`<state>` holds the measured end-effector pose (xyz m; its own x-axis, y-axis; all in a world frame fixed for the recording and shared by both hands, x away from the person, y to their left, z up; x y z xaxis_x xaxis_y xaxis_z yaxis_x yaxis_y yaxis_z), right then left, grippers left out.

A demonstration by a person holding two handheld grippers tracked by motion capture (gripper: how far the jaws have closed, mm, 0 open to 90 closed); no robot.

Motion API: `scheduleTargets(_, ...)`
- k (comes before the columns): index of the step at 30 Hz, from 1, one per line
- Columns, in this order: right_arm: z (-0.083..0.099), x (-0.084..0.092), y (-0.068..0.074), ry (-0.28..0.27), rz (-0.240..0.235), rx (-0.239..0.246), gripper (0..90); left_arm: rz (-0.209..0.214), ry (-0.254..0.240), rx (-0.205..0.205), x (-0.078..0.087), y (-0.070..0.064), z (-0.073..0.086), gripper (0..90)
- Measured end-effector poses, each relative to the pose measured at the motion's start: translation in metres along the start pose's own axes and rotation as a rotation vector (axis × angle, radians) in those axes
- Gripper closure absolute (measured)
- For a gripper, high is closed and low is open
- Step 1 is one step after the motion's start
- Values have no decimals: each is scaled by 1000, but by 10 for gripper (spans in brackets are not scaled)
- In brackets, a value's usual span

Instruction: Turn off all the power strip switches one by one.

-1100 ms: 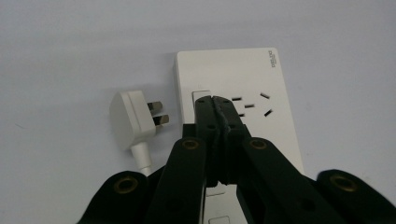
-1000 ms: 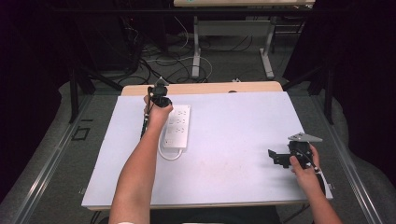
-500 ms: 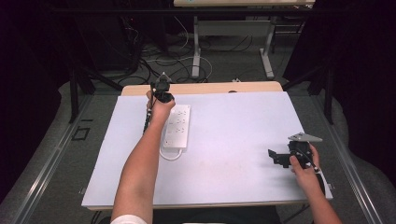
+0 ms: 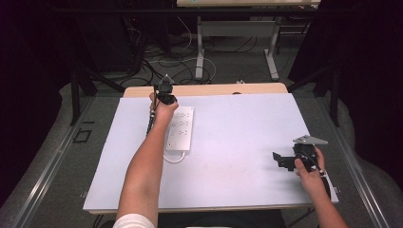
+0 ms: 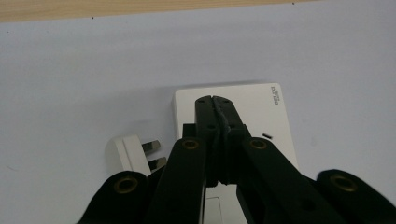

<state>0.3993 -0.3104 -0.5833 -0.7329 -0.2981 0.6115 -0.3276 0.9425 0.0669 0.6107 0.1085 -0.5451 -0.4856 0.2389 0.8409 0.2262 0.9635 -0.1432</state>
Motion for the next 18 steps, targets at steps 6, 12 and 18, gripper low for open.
scheduleTargets(6,0,0,0,-3,0,-1,0,-2,18,-4,-8,2,2,900)
scheduleTargets(12,0,0,0,-5,-2,-5,0,-8,42,-14,-17,0,6,900)
scheduleTargets(18,0,1,-2,-10,0,-5,0,-13,54,-17,-21,-2,8,900)
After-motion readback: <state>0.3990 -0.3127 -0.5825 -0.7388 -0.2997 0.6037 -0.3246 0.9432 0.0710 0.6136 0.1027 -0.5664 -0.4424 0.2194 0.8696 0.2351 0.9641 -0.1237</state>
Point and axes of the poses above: each handheld gripper's, and its own axes: x roughly backward along the jaws, z roughly out of its underside, y roughly to its left, the point moved 7 cm from there along -x, roughly forward along the jaws, and after that the axes turned 2 degrees about -x, right-handed, at the moved point
